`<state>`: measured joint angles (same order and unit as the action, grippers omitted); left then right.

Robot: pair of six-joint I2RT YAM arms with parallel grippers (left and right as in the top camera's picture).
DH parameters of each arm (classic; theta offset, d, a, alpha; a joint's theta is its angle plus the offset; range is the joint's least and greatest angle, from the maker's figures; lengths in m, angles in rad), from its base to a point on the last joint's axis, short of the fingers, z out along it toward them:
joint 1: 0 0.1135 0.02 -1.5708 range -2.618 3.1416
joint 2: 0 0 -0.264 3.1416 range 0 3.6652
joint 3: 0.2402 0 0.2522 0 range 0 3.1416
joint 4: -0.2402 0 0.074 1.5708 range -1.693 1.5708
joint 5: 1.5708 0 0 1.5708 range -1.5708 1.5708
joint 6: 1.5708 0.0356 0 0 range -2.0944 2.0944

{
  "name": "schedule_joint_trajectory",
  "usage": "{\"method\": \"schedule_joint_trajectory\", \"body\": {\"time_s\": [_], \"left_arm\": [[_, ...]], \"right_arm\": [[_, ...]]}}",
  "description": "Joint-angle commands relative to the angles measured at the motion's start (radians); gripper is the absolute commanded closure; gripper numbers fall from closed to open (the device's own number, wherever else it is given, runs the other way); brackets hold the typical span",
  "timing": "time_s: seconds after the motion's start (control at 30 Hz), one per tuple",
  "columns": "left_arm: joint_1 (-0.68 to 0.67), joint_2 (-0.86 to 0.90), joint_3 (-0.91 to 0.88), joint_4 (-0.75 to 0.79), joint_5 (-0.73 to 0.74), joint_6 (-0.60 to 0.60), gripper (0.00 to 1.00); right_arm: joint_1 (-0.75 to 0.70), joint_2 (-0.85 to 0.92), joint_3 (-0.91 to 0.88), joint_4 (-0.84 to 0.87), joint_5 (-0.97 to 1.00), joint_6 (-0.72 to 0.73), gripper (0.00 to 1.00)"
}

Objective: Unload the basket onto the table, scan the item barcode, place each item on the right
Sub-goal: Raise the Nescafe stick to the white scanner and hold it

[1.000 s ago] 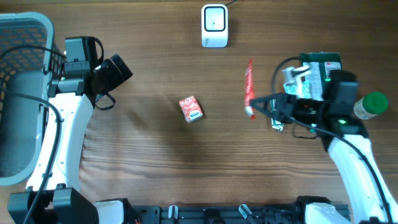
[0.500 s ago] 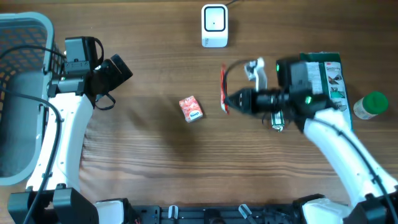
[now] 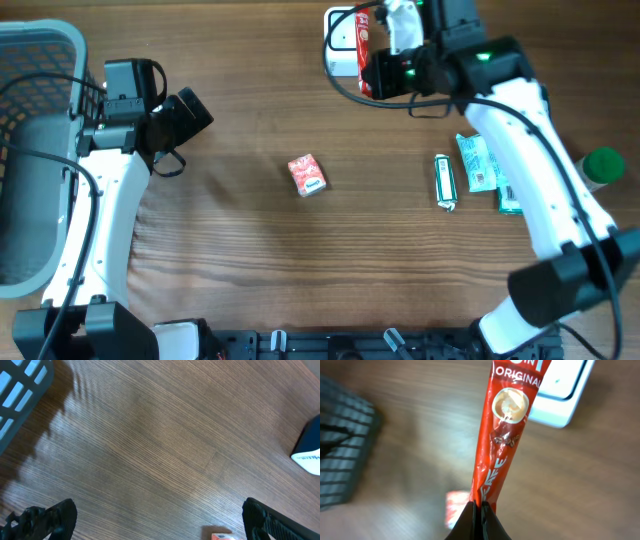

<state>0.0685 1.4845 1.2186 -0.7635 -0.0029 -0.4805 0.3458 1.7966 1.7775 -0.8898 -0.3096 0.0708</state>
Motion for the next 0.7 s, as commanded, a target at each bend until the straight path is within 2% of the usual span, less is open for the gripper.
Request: {"method": "schedule_joint_trajectory", "body": {"time_s": [0.0,0.23,0.5,0.67], "left_arm": [[0.004,-0.009,0.008,-0.001,-0.01,0.001,0.0],[0.004,-0.009,0.008,-0.001,-0.01,0.001,0.0],[0.004,-0.009,0.008,-0.001,-0.01,0.001,0.0],[0.004,-0.009,0.008,-0.001,-0.01,0.001,0.0]], "right_arm": [[0.045,0.098,0.014,0.081,0.234,-0.22,0.95],[0.101,0.277,0.014,0.242,0.49,-0.263,0.95],[0.103,0.437,0.014,0.35,0.543,-0.239,0.96],[0.102,0.441,0.014,0.435,0.55,-0.2,0.96]]}}
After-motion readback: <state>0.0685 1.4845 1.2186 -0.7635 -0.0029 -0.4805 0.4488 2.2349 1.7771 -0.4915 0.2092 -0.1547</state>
